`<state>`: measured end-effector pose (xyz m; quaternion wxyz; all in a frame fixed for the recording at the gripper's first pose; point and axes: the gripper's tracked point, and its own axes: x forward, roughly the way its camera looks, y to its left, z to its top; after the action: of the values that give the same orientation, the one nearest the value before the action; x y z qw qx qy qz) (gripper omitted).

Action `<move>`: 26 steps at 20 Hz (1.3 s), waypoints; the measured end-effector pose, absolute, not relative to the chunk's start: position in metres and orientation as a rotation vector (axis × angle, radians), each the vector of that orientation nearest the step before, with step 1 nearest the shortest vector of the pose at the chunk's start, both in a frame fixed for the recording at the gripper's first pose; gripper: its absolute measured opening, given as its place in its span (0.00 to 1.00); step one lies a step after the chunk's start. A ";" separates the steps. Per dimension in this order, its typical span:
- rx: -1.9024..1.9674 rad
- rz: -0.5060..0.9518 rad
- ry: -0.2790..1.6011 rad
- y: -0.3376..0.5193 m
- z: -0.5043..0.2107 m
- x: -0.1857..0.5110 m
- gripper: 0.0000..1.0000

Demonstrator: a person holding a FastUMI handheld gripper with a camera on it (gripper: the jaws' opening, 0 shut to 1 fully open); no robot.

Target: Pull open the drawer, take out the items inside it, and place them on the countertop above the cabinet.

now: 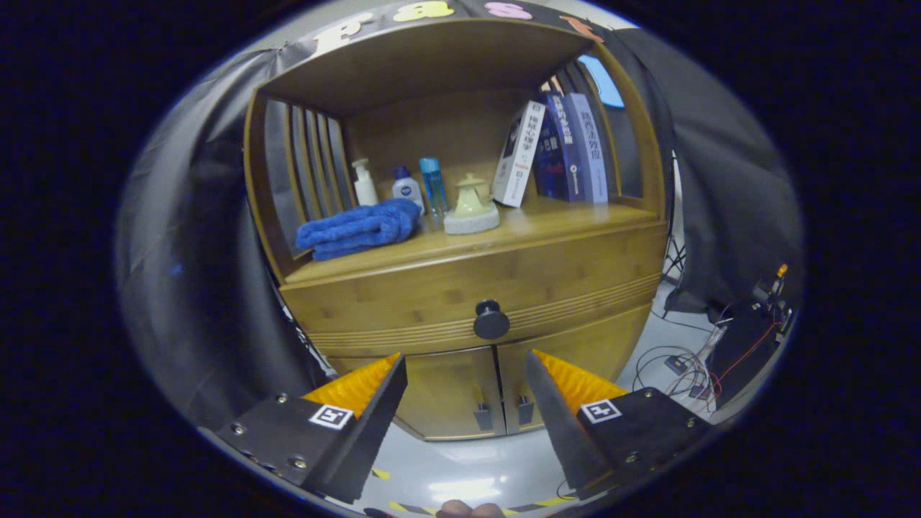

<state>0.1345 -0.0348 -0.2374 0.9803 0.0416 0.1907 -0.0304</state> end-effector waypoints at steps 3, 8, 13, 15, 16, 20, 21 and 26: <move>0.078 -0.066 0.302 -0.033 -0.196 0.111 0.99; 0.077 -0.063 0.179 -0.034 -0.113 0.066 0.99; 0.100 -0.063 0.072 -0.035 -0.052 0.016 0.99; 0.073 -0.064 0.043 -0.034 -0.037 -0.001 0.99; 0.065 -0.056 0.036 -0.029 -0.032 -0.009 0.99; 0.026 -0.036 -0.032 -0.023 0.000 -0.033 0.99; 0.019 -0.034 -0.043 -0.023 0.006 -0.037 0.99; 0.039 -0.016 -0.082 -0.018 0.027 -0.052 0.99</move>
<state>-0.0523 -0.0175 0.0266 0.9989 0.0197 -0.0408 -0.0082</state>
